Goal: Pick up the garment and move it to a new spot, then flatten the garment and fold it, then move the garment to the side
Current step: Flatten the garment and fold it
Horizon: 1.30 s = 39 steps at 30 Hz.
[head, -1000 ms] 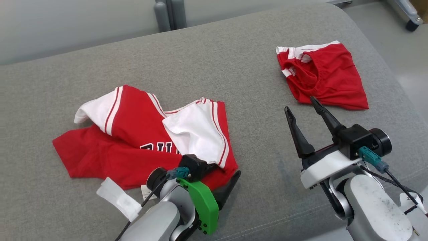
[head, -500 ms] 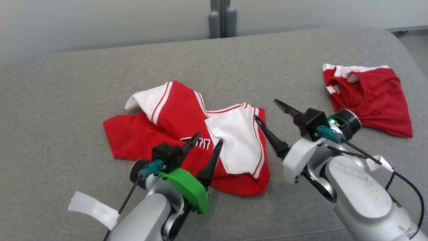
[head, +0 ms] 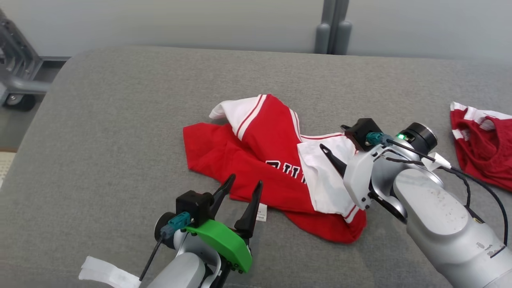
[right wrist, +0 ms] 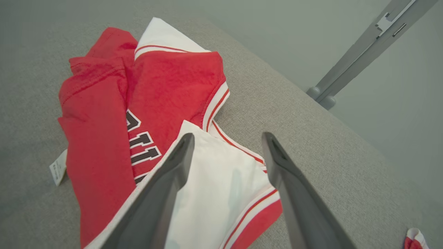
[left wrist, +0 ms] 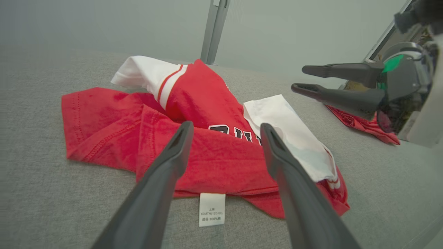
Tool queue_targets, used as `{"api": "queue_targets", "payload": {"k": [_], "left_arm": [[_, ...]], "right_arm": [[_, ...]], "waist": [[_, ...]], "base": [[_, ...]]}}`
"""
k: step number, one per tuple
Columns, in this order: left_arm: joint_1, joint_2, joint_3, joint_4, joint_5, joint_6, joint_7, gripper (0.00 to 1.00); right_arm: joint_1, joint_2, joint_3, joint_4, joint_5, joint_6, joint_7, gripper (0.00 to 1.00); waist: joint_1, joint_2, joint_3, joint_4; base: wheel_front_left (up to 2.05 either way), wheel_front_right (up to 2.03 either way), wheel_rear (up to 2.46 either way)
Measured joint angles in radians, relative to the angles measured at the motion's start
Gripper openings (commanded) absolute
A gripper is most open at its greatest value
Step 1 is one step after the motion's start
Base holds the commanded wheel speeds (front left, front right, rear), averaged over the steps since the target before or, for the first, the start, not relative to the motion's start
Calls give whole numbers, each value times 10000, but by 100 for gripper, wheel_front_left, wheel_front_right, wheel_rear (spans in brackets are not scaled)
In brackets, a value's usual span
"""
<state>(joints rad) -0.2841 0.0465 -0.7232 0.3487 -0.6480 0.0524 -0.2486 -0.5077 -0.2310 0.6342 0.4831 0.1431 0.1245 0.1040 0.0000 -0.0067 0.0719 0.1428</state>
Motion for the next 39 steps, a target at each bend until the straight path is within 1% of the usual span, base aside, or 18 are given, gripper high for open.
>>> {"api": "queue_targets", "payload": {"k": [7,14,20,21,22,23,26,27,28,33,39], "left_arm": [[16,-2,-274,-502,-4,-23,0,100],[16,2,-587,-702,-105,-259,-2,100],[26,4,-545,-711,-104,-259,-2,100],[31,4,-527,-723,-104,-259,-2,100],[40,2,-479,-742,-102,-253,-2,100],[59,2,-399,-761,-94,-240,-2,100],[131,6,-236,-777,-73,-211,-2,100],[156,4,-226,-792,-71,-209,-2,100],[178,4,-209,-813,-71,-207,-2,100],[185,2,-75,-980,21,-199,-2,100],[190,4,8,-1007,111,-199,-4,100]], "right_arm": [[-290,-353,324,734,527,2,483,100],[-370,-901,370,1346,1131,0,717,100],[-373,-813,1024,1569,1680,2,909,100],[-377,-830,1112,1580,1728,2,911,89],[-394,-836,1210,1580,1758,2,920,72],[-438,-826,1337,1578,1766,2,947,46],[-637,-823,1639,1572,1883,2,963,23],[-681,-846,1718,1572,1942,2,963,8],[-715,-867,1801,1572,1981,2,963,0],[-857,-959,2155,1620,2186,2,963,0],[-941,-1183,2313,1716,2380,4,897,0]], "waist": [[0,0,60,952],[0,0,196,1889],[0,0,273,2520],[0,0,283,2590],[0,0,296,2643],[0,0,317,2672],[0,0,359,2629],[0,0,361,2594],[0,0,362,2556],[0,0,359,2237],[0,0,360,1842]], "base": [[0,0,0],[0,0,0],[0,0,0],[0,0,0],[0,0,0],[0,0,0],[0,0,0],[0,0,0],[0,0,0],[0,0,0],[0,0,0]]}}
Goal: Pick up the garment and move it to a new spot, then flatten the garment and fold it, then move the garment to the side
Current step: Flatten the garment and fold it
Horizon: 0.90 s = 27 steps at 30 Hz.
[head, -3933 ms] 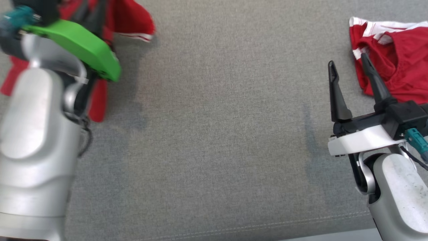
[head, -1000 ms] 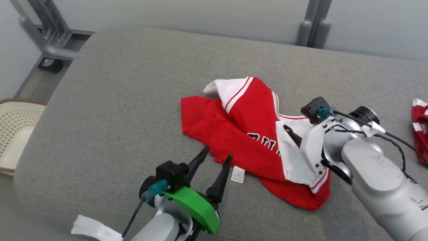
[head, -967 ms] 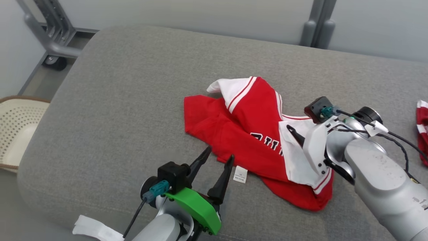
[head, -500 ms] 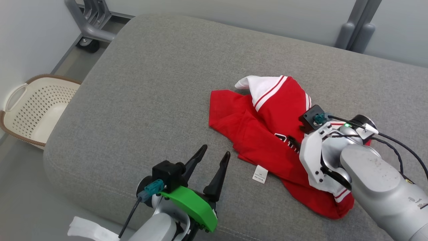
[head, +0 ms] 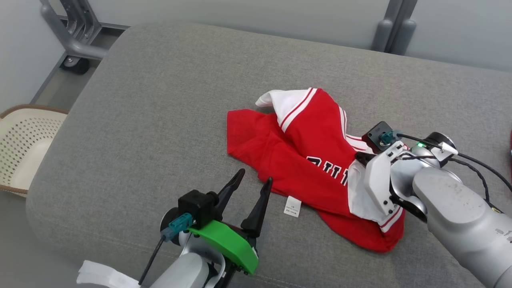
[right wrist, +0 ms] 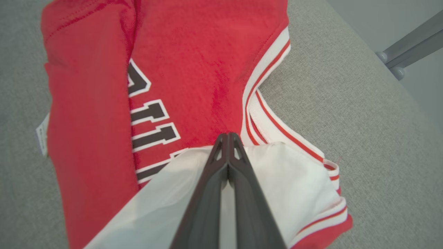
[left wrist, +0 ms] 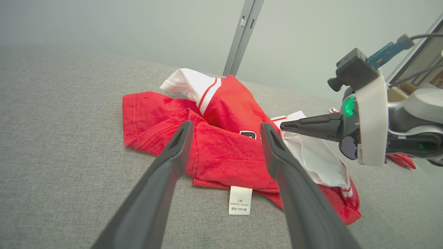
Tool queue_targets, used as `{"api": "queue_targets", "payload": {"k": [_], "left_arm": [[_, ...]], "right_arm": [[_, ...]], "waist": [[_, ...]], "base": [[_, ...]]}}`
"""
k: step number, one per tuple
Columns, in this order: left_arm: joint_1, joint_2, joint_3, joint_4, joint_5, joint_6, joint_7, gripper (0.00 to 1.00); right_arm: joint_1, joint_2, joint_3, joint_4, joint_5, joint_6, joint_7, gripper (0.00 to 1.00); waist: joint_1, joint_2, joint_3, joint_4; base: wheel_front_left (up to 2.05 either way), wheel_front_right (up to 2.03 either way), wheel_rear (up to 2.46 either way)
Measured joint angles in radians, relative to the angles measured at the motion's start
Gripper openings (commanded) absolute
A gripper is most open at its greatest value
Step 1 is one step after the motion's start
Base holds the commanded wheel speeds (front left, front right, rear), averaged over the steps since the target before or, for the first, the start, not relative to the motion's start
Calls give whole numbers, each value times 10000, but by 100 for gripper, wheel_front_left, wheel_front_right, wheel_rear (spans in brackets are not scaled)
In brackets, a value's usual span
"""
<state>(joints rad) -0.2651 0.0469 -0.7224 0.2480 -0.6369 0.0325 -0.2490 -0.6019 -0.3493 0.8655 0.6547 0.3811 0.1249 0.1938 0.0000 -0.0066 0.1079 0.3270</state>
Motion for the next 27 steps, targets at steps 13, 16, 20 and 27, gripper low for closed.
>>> {"api": "queue_targets", "payload": {"k": [13,16,20,27], "left_arm": [[82,0,130,-59,253,-2,0,100],[334,33,232,-77,257,0,0,100],[409,42,272,-100,270,0,0,100],[407,33,-186,-96,341,-142,0,100]], "right_arm": [[-136,-631,-240,40,431,0,-796,0],[-76,-959,-527,63,652,0,-1127,0],[-46,-865,-408,-100,779,0,-1415,96],[-50,-884,-54,-293,805,0,-1494,100]], "waist": [[0,0,-90,-772],[0,0,-181,-1074],[0,0,-228,-1356],[0,0,-194,-1409]], "base": [[0,0,0],[0,0,0],[0,0,0],[0,0,0]]}}
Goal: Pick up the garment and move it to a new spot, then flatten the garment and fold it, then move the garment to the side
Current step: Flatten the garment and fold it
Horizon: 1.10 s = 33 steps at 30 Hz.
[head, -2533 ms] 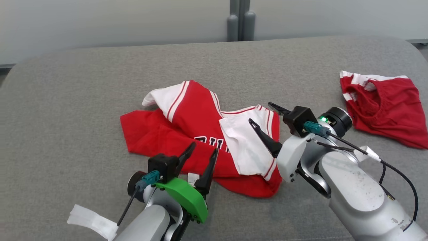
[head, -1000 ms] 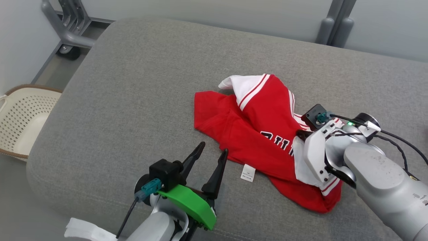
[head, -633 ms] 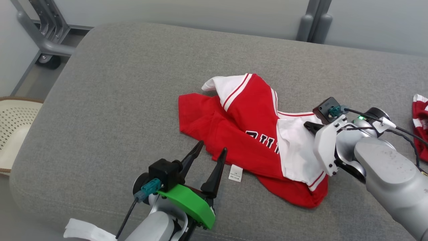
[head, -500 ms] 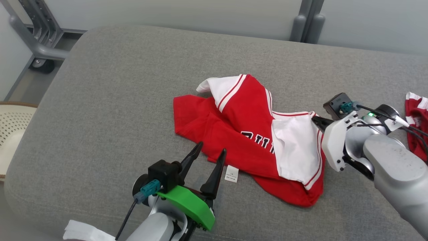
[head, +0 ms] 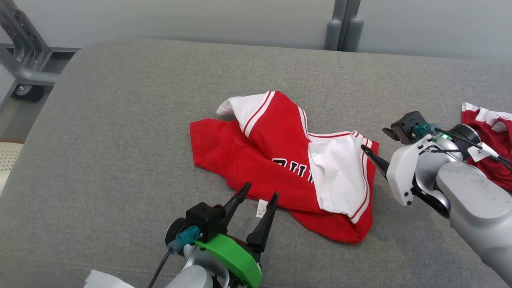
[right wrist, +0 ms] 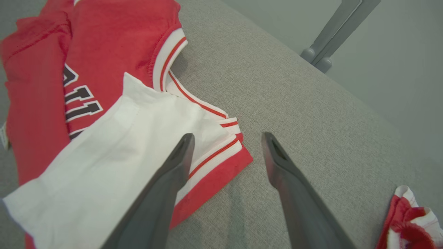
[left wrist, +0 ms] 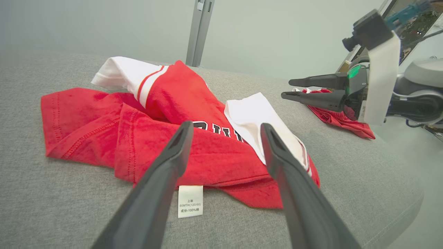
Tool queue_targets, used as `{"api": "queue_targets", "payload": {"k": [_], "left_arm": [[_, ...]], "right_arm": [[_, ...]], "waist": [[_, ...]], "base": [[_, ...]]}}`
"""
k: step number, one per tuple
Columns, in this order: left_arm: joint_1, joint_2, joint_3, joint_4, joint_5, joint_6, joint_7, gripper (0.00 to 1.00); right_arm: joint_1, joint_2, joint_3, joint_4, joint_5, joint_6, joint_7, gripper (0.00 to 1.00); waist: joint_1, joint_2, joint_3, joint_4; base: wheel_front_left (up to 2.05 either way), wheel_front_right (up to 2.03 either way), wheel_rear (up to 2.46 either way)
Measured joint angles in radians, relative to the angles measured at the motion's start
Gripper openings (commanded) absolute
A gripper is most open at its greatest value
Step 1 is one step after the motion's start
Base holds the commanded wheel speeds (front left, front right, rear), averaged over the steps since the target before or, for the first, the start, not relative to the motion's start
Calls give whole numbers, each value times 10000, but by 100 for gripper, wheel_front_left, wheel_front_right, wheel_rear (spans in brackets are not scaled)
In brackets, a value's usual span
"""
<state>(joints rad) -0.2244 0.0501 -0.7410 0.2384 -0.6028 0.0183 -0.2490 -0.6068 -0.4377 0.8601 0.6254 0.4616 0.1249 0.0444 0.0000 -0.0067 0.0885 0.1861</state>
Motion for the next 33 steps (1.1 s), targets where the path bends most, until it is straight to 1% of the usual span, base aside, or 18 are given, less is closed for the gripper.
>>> {"api": "queue_targets", "payload": {"k": [6,11,22,23,24,25,26,27,28,29,33], "left_arm": [[-3,0,-50,-2,0,-4,-25,100],[-8,0,-50,-42,0,-4,-25,100],[-22,-2,-10,-171,0,-12,-25,100],[-22,-4,29,-173,0,-10,-25,100],[-22,-4,69,-178,0,-10,-25,100],[-22,-4,98,-180,0,-10,-25,100],[-22,-4,121,-180,0,-10,-27,100],[-22,-4,146,-180,0,-10,-25,100],[-22,-4,171,-180,0,-8,-25,100],[-22,-6,194,-184,0,-6,-25,100],[-21,-6,343,-205,0,10,-27,100]], "right_arm": [[-50,-31,328,-17,35,0,21,100],[-261,-94,617,-2,151,0,186,100],[-578,-198,1569,38,447,13,779,100],[-621,-205,1632,46,477,13,798,88],[-653,-209,1689,50,491,13,800,49],[-674,-211,1755,54,508,13,802,44],[-688,-213,1810,58,541,13,842,31],[-704,-224,1856,63,610,13,886,25],[-717,-249,1894,63,660,13,886,2],[-732,-286,1931,67,708,13,888,0],[-965,-318,2130,48,752,17,963,0]], "waist": [[0,0,85,330],[0,0,196,755],[0,0,527,1627],[0,0,552,1677],[0,0,574,1718],[0,0,590,1747],[0,0,601,1765],[0,0,608,1774],[0,0,607,1773],[0,0,606,1769],[0,0,597,1662]], "base": [[0,0,0],[0,0,0],[0,0,0],[0,0,0],[0,0,0],[0,0,0],[0,0,0],[0,0,0],[0,0,0],[0,0,0],[0,0,0]]}}
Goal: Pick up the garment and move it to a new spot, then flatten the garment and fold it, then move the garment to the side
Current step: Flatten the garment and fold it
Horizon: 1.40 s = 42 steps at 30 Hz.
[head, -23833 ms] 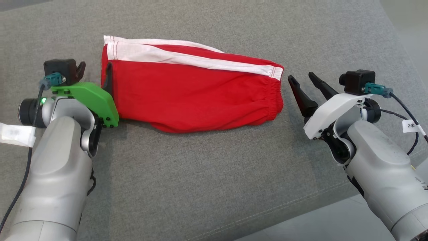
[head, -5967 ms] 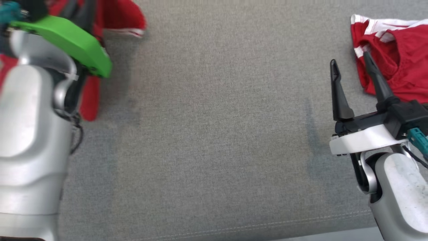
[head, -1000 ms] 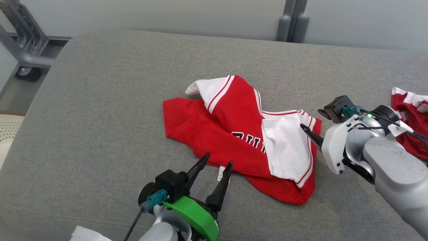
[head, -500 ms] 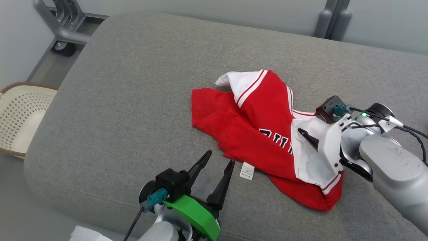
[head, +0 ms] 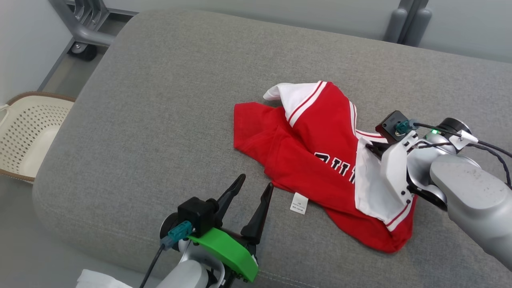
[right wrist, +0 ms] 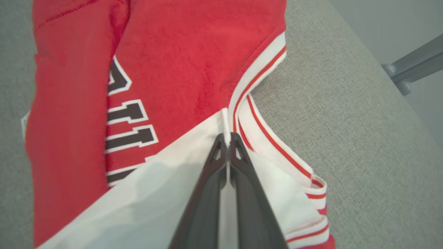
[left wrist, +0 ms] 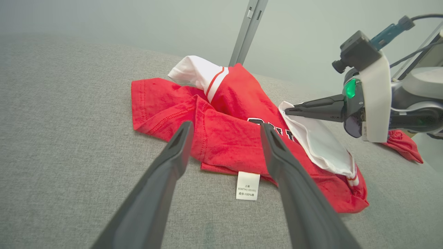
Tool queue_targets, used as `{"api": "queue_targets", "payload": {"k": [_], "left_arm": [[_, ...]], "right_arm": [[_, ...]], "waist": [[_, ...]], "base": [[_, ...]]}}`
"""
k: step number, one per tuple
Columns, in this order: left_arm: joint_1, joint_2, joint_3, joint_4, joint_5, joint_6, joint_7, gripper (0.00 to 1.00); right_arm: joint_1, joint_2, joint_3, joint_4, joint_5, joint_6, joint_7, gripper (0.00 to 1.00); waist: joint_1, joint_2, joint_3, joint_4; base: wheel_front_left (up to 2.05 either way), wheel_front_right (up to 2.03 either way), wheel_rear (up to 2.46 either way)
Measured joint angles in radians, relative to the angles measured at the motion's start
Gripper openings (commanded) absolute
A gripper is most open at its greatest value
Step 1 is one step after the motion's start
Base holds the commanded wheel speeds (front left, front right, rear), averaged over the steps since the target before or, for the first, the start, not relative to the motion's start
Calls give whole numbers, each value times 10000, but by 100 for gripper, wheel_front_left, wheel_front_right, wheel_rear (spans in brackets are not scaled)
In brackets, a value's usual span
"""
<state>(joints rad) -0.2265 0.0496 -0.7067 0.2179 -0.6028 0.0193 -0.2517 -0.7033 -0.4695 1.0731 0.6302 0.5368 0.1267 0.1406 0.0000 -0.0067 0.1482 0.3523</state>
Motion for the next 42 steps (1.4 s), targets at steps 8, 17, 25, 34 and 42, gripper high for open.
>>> {"api": "queue_targets", "payload": {"k": [8,17,25,34,42], "left_arm": [[2,-6,234,-2,2,33,2,100],[24,19,330,17,94,92,0,100],[94,77,487,31,107,165,0,100],[316,295,499,543,92,249,157,100],[477,265,1183,1789,-918,336,752,100]], "right_arm": [[-210,-194,-508,-176,245,40,-880,0],[53,-660,-1578,-570,656,-389,-2527,0],[1299,-838,-2487,-800,1164,-1302,-3996,0],[2728,-1210,-3319,-637,1900,-1902,-3979,0],[3034,-727,-3467,-755,1950,-1898,-3950,0]], "waist": [[0,0,-125,-460],[0,0,-317,-1162],[0,0,-439,-1909],[0,0,-409,-2631],[0,0,-180,-2959]], "base": [[0,0,0],[0,0,0],[0,0,0],[0,0,0],[0,0,0]]}}
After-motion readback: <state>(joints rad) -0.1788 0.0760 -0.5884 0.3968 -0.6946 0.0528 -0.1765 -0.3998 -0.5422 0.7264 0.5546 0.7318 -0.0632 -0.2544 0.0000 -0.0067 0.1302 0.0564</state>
